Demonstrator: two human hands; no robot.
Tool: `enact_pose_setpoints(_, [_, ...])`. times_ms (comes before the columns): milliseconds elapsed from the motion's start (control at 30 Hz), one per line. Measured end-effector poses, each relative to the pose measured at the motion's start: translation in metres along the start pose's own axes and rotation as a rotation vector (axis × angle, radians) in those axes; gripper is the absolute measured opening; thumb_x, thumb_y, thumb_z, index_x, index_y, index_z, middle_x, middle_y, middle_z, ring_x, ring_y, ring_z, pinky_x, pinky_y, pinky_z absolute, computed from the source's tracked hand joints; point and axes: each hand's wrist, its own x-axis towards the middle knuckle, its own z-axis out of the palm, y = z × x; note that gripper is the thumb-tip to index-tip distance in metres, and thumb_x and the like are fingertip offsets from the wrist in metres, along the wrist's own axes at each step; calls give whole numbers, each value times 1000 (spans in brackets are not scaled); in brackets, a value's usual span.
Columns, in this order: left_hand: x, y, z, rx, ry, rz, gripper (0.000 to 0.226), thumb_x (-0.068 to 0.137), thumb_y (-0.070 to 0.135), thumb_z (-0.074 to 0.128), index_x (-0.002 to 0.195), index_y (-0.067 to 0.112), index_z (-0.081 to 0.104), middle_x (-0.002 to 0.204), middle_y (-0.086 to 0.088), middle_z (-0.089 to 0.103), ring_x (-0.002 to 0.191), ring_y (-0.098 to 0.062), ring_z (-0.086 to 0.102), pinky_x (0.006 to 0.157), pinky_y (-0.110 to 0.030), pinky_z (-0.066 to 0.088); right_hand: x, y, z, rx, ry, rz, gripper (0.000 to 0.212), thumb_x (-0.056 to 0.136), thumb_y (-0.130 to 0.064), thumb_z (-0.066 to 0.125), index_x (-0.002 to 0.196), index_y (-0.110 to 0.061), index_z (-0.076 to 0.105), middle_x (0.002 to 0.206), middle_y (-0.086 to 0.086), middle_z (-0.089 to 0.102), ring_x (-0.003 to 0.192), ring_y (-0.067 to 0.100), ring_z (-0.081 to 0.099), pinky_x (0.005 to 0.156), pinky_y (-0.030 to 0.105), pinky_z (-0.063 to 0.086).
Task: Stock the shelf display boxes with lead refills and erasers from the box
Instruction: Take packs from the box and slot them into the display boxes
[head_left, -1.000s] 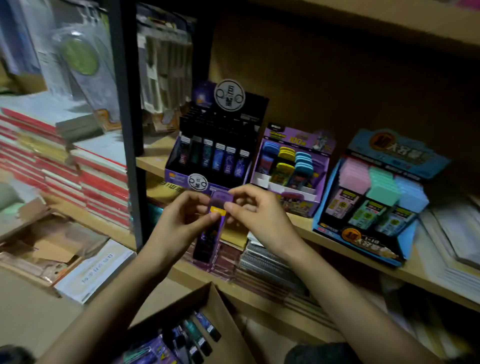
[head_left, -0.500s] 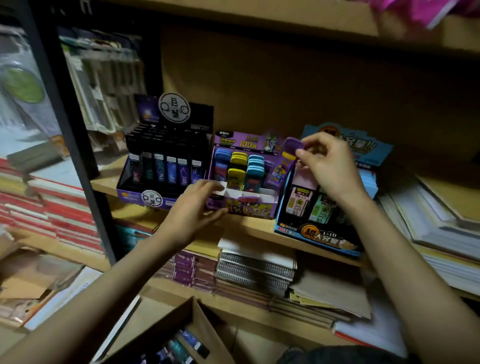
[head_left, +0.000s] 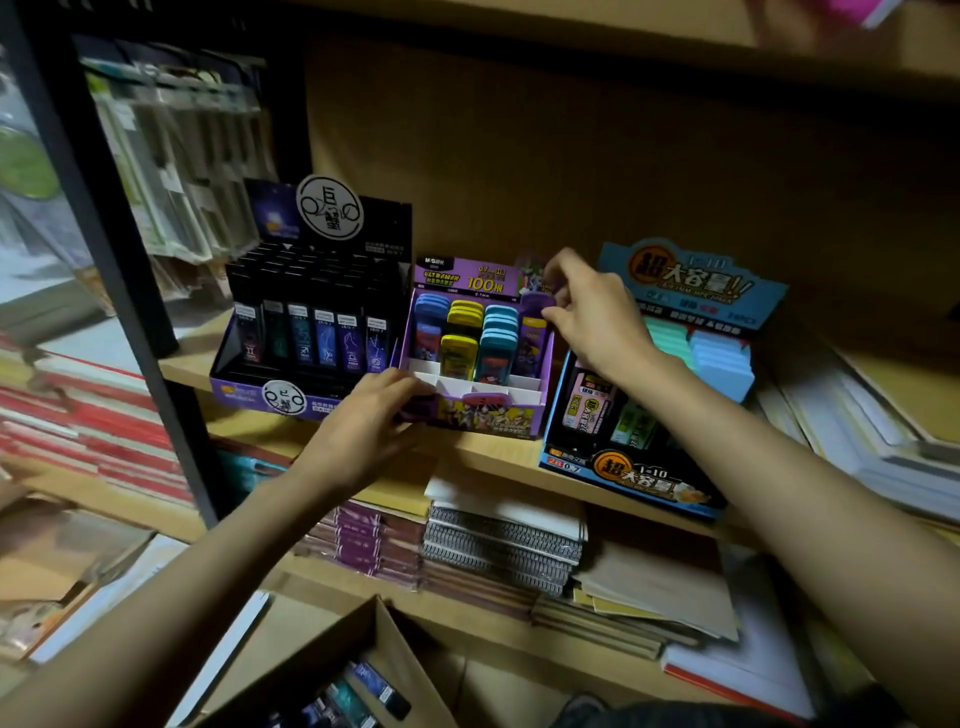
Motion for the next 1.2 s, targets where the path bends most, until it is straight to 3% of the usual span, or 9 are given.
enact_pose_setpoints(100, [0, 1, -3, -16, -32, -4, 43, 87, 11, 63, 129, 13, 53, 123, -2, 53, 110, -14, 44, 86, -16, 33, -1, 2, 3, -191, 1, -98, 18, 85, -16, 66, 100, -13, 55, 88, 8, 58, 88, 28, 57, 68, 31, 40])
enact_pose_setpoints(267, [1, 11, -27, -78, -130, -20, 34, 87, 11, 63, 122, 10, 58, 119, -3, 56, 107, -18, 55, 89, -22, 43, 2, -5, -3, -318, -115, -81, 25, 84, -24, 68, 106, -15, 61, 111, 10, 53, 110, 30, 48, 84, 39, 43])
enact_pose_setpoints(433, [-44, 13, -51, -178, -182, -115, 26, 91, 12, 57, 116, 18, 56, 107, 10, 59, 94, 2, 57, 79, -9, 46, -23, -26, -30, -228, -159, -175, 27, 87, -27, 63, 112, -18, 59, 113, 6, 58, 106, 24, 54, 84, 37, 46])
enact_pose_setpoints(567, [-111, -9, -35, -201, -264, -282, 19, 92, 13, 56, 110, 17, 58, 99, 7, 62, 90, -3, 60, 75, -14, 46, -84, -50, -24, -26, -364, -249, 21, 87, -28, 64, 106, -19, 64, 101, 5, 68, 91, 19, 61, 79, 36, 51])
enact_pose_setpoints(700, [-190, -41, 16, -223, -300, -498, 20, 90, 9, 60, 109, 3, 62, 101, -9, 67, 88, -16, 63, 69, -12, 42, -149, -61, 34, -38, -645, -293, 21, 88, -32, 61, 102, -16, 63, 99, 5, 67, 90, 21, 61, 79, 38, 50])
enact_pose_setpoints(800, [-255, -65, 59, -266, -354, -663, 23, 87, 5, 62, 109, -4, 61, 108, -18, 65, 97, -27, 63, 80, -28, 45, -197, -63, 94, -45, -832, -294, 21, 90, -31, 60, 102, -15, 64, 100, 3, 65, 88, 17, 59, 73, 31, 47])
enact_pose_setpoints(1033, [-384, -81, 139, -384, -334, -1130, 38, 85, 1, 65, 119, -11, 54, 123, -26, 56, 110, -34, 56, 86, -32, 43, -301, -57, 232, 88, -1214, -1, 21, 91, -19, 59, 105, -5, 64, 106, 10, 65, 99, 22, 59, 81, 32, 46])
enact_pose_setpoints(1133, [-420, -85, 154, -335, -387, -1328, 54, 82, 16, 71, 128, -2, 48, 124, -30, 45, 118, -38, 46, 96, -34, 38, -338, -55, 277, 223, -1306, 208, 5, 89, -9, 60, 92, -6, 63, 89, 4, 59, 91, 19, 55, 80, 28, 41])
enact_pose_setpoints(1200, [-434, -84, 163, -379, -356, -1477, 68, 77, 22, 78, 131, 2, 42, 128, -27, 39, 119, -40, 42, 97, -35, 38, -360, -56, 303, 284, -1294, 352, 6, 87, -4, 61, 83, -8, 60, 82, 3, 58, 83, 15, 52, 77, 24, 38])
